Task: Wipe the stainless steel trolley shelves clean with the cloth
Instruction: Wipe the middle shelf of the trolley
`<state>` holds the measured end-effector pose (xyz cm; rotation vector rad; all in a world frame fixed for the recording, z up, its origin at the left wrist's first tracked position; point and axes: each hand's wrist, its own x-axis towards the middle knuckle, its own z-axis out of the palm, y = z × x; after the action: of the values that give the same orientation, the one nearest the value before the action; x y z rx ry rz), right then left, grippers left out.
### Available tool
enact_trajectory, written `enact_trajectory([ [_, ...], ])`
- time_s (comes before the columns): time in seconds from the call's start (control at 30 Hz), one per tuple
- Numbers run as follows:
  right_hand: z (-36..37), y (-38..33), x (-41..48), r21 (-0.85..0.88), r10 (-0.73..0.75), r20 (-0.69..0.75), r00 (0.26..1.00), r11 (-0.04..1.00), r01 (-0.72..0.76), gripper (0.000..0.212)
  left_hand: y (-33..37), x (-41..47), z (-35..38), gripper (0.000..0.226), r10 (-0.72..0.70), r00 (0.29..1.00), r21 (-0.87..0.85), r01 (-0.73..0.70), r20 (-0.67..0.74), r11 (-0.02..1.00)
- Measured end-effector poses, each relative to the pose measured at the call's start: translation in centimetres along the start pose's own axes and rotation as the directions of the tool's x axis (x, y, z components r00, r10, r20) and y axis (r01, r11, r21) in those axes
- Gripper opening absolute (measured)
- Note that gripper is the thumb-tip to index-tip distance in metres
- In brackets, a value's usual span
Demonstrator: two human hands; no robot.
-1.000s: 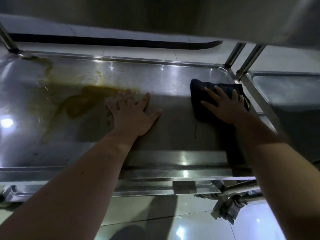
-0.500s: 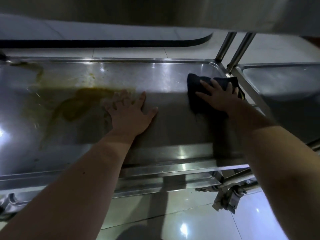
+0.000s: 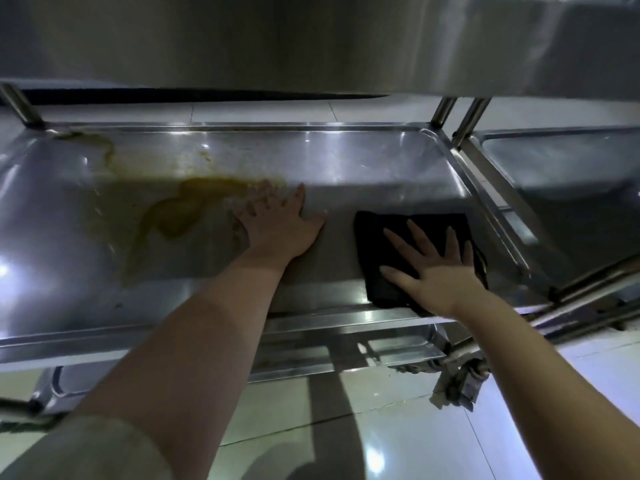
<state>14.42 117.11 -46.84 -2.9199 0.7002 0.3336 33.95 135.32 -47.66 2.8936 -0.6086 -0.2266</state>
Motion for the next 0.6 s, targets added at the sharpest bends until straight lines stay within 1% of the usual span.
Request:
enact_trajectory([
  [0.07,0.1,-0.4,-1.4,-0.001,0.028,-0.018,0.999,1.000,-0.028,0.069,-0.2,-0.2,-0.9,0.077,0.016,0.999,-0.033,-0.014,0.052,0.999],
  [0.13,0.0,-1.3,-1.7,0.008,0.099,-0.011,0.995,0.995,-0.099,0.068,-0.8,-0.4,-2.1,0.071,0.077,0.994,-0.068,-0.071,0.078,0.995],
  [0.2,0.1,-3.5,-1.5,0.020,0.149,0.005,0.989,0.989,-0.149,0.066,-2.2,-1.0,-3.2,0.063,0.175,0.984,-0.030,-0.174,0.040,0.984],
  [0.23,0.2,-5.1,-1.3,0.021,0.142,0.000,0.990,0.990,-0.142,0.066,-3.2,-1.4,-3.6,0.060,0.209,0.978,-0.011,-0.209,0.023,0.978],
  [0.3,0.4,-9.6,-1.0,0.009,0.058,-0.024,0.998,0.998,-0.058,0.066,-5.4,-2.4,-4.1,0.058,0.189,0.982,-0.036,-0.189,0.002,0.981],
  [0.4,1.0,-17.7,-1.1,-0.023,-0.107,-0.018,0.994,0.994,0.106,0.068,-8.1,-4.3,-4.3,0.054,0.080,0.997,-0.089,-0.081,-0.016,0.993],
  [0.47,1.2,-20.8,-1.2,-0.003,-0.169,-0.011,0.986,0.986,0.169,0.068,-8.8,-5.2,-4.4,0.051,0.022,1.000,-0.098,-0.024,-0.019,0.995],
  [0.5,0.9,-20.8,-0.9,0.048,-0.177,-0.038,0.984,0.983,0.178,0.066,-8.8,-5.4,-4.5,0.050,0.010,0.999,-0.097,-0.014,-0.034,0.995],
  [0.53,0.4,-19.7,-0.4,0.119,-0.161,-0.113,0.980,0.977,0.175,0.064,-8.4,-5.7,-4.4,0.050,0.022,0.998,-0.088,-0.027,-0.057,0.996],
  [0.57,-0.1,-17.9,0.3,0.203,-0.110,-0.214,0.971,0.967,0.154,0.059,-7.6,-6.0,-4.3,0.051,0.058,0.996,-0.073,-0.064,-0.074,0.995],
  [0.6,-0.6,-15.7,1.2,0.283,-0.030,-0.278,0.960,0.952,0.112,0.054,-6.4,-6.3,-3.9,0.051,0.106,0.992,-0.062,-0.111,-0.071,0.992],
])
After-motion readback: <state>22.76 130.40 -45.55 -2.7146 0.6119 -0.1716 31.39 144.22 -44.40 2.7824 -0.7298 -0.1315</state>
